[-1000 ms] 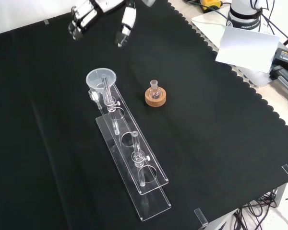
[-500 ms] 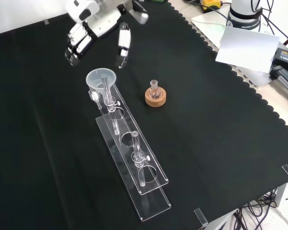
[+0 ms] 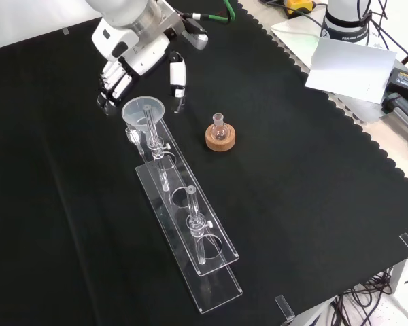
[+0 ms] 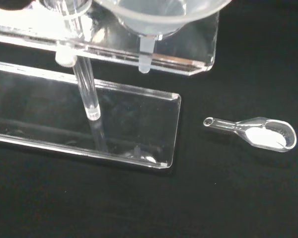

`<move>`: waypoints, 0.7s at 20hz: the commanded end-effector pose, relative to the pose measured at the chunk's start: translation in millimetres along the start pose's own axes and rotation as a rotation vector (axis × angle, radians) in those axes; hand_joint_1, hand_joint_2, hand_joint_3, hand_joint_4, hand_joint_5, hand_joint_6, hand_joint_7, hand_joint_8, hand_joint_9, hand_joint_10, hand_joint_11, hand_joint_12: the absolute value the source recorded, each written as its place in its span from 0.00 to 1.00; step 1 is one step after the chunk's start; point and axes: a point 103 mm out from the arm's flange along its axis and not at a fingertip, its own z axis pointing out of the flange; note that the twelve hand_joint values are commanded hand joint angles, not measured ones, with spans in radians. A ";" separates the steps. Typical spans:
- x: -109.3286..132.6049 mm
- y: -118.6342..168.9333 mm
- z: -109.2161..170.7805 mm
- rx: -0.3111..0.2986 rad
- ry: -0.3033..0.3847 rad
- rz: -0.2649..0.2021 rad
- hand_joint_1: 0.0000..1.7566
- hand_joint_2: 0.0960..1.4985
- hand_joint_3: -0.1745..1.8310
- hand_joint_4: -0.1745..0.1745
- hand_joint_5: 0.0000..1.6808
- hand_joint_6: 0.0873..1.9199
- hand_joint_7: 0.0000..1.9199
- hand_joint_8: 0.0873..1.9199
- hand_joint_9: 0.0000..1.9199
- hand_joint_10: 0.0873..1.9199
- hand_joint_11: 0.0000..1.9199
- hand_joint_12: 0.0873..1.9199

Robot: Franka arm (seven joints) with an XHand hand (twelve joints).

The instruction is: Pick up the funnel from the transparent funnel stand.

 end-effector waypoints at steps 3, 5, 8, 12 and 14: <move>4.5 3.7 6.4 0.036 -0.017 -0.009 0.35 0.46 0.17 0.55 0.08 0.00 0.00 0.16 0.07 0.39 0.13 0.75; 0.5 8.0 11.9 0.043 -0.021 -0.008 0.35 0.46 0.17 0.55 0.07 0.00 0.00 0.15 0.07 0.39 0.13 0.75; -2.5 13.0 17.8 0.042 -0.026 -0.003 0.35 0.46 0.18 0.55 0.07 0.00 0.00 0.15 0.07 0.39 0.13 0.75; 4.8 13.7 15.6 0.039 -0.049 0.004 0.36 0.46 0.18 0.55 0.07 0.00 0.00 0.15 0.07 0.39 0.13 0.75; 4.6 14.7 16.0 0.042 -0.047 0.005 0.37 0.46 0.18 0.55 0.07 0.00 0.00 0.15 0.07 0.40 0.14 0.75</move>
